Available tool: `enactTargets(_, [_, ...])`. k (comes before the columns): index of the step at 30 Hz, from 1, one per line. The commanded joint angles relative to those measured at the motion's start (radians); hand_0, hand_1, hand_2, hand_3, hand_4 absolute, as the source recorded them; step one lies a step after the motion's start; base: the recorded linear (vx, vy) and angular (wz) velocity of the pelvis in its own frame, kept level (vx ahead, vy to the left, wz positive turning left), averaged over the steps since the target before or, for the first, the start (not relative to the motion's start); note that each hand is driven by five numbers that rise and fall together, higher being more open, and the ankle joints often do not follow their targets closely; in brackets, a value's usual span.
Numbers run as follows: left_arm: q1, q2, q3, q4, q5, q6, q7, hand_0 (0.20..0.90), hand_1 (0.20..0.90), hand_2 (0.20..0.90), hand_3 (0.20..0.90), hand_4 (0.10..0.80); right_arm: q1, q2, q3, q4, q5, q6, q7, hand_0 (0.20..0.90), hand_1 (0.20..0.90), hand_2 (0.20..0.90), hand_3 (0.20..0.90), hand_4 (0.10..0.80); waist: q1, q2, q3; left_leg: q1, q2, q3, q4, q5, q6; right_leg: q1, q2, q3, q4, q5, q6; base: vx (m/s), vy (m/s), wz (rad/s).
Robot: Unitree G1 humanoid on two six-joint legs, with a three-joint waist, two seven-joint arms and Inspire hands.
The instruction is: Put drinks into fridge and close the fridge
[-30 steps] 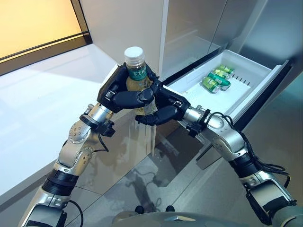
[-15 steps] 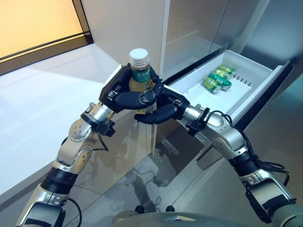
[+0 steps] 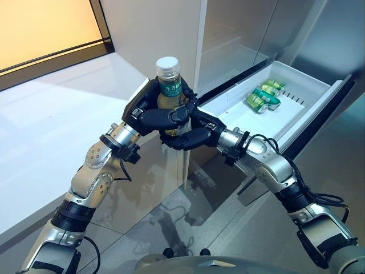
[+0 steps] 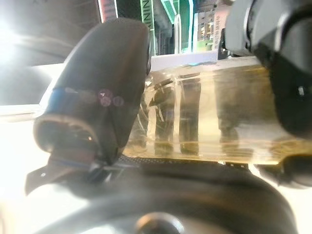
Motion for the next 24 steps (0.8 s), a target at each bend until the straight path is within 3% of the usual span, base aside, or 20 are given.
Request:
enactTargets(1, [-0.197,-0.076,-0.041,-0.121,-0.149,-0.108,-0.060,0.300,0.300,0.300,0.200,0.100,-0.186,0.106,-0.042,-0.007,0.091,-0.096,-0.006,0.300,0.300,0.300,0.200,0.100,-0.003,-0.009,-0.112,-0.015,-0.019,0.011,0.001,-0.081,-0.011,0.022,-0.037,0.003,0.005,-0.037,0.087,0.000,0.000,0.00])
enactTargets(3, [-0.197,-0.074,-0.038,-0.118,-0.147,-0.106,-0.064,0.300,0.300,0.300,0.200,0.100,-0.185,0.103,-0.045,-0.009,0.091,-0.101,-0.008,0.300,0.300,0.300,0.200,0.100,-0.002,-0.009,-0.112,-0.016,-0.019,0.011,0.001,-0.080,-0.010,0.021,-0.036,0.003,0.005,-0.037,0.087,0.000,0.000,0.00])
enactTargets(4, [-0.197,-0.072,-0.037,-0.116,-0.138,-0.107,-0.060,0.575,0.575,0.575,0.521,0.421,-0.186,0.100,-0.047,-0.010,0.091,-0.102,-0.010,0.300,0.300,0.300,0.200,0.100,-0.003,-0.008,-0.112,-0.016,-0.019,0.011,0.001,-0.080,-0.010,0.021,-0.036,0.003,0.005,-0.037,0.087,0.000,0.000,0.00])
enactTargets(5, [-0.197,-0.069,-0.034,-0.114,-0.131,-0.108,-0.057,0.900,0.900,0.900,0.900,0.800,-0.189,0.097,-0.051,-0.009,0.088,-0.105,-0.017,0.300,0.300,0.300,0.200,0.100,-0.002,-0.008,-0.113,-0.016,-0.019,0.011,0.001,-0.080,-0.011,0.021,-0.036,0.002,0.005,-0.037,0.088,0.000,0.000,0.00])
enactTargets(17, [-0.140,-0.036,0.071,-0.112,-0.114,-0.170,0.030,0.900,0.900,0.900,0.900,0.800,-0.177,0.035,-0.146,-0.109,0.065,-0.183,-0.085,0.300,0.300,0.300,0.200,0.100,-0.004,-0.010,-0.118,-0.030,-0.021,0.010,0.001,-0.066,-0.012,0.009,-0.036,0.008,0.005,-0.027,0.087,-0.013,0.002,0.00])
enactTargets(24, [-0.071,-0.066,0.142,-0.117,-0.190,-0.221,0.005,0.900,0.900,0.900,0.900,0.800,-0.157,0.001,-0.221,-0.205,0.049,-0.226,-0.129,0.300,0.300,0.300,0.200,0.100,-0.007,-0.015,-0.121,-0.032,-0.020,0.010,0.001,-0.069,-0.010,0.005,-0.034,0.015,0.005,-0.026,0.087,0.000,0.000,0.00])
